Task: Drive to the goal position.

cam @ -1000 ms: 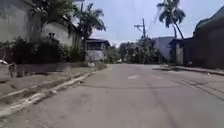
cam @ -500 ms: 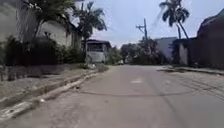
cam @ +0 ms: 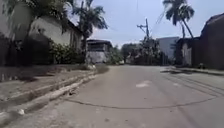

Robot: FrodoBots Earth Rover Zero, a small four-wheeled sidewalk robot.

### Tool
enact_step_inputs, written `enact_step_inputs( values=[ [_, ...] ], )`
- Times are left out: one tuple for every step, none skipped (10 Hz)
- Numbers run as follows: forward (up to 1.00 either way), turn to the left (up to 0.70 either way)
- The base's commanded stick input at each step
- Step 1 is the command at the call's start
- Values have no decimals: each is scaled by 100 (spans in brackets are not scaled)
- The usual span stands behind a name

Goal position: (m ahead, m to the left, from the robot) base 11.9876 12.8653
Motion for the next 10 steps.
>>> enact_step_inputs(
  values=[
    [100,-34],
    [100,-17],
    [100,0],
    [100,0],
    [100,0],
    [100,0],
    [100,0],
    [100,0],
    [100,0],
    [100,0]
  ],
)
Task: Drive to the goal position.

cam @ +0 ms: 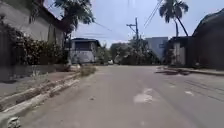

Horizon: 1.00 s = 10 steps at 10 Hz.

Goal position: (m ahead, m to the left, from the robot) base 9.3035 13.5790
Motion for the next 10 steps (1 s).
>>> enact_step_inputs(
  values=[
    [100,0],
    [100,0],
    [100,0],
    [100,0],
    [100,0],
    [100,0],
    [100,0],
    [100,0],
    [100,0],
    [100,0]
  ],
)
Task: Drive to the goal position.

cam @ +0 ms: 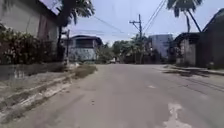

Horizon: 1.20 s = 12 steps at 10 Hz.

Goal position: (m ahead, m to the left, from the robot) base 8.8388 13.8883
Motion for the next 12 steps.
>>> enact_step_inputs(
  values=[
    [100,0],
    [100,0],
    [100,0],
    [100,0],
    [100,0],
    [100,0],
    [100,0],
    [100,0],
    [100,0],
    [100,0],
    [100,0],
    [100,0]
  ],
)
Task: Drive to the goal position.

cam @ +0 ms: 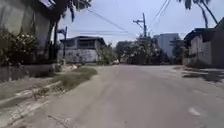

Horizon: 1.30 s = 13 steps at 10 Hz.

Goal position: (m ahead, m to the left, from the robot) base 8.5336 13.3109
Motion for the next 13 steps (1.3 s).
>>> enact_step_inputs(
  values=[
    [100,0],
    [100,0],
    [100,0],
    [100,0],
    [100,0],
    [100,0],
    [100,0],
    [100,0],
    [100,0],
    [100,0],
    [100,0],
    [100,0],
    [100,0]
  ],
)
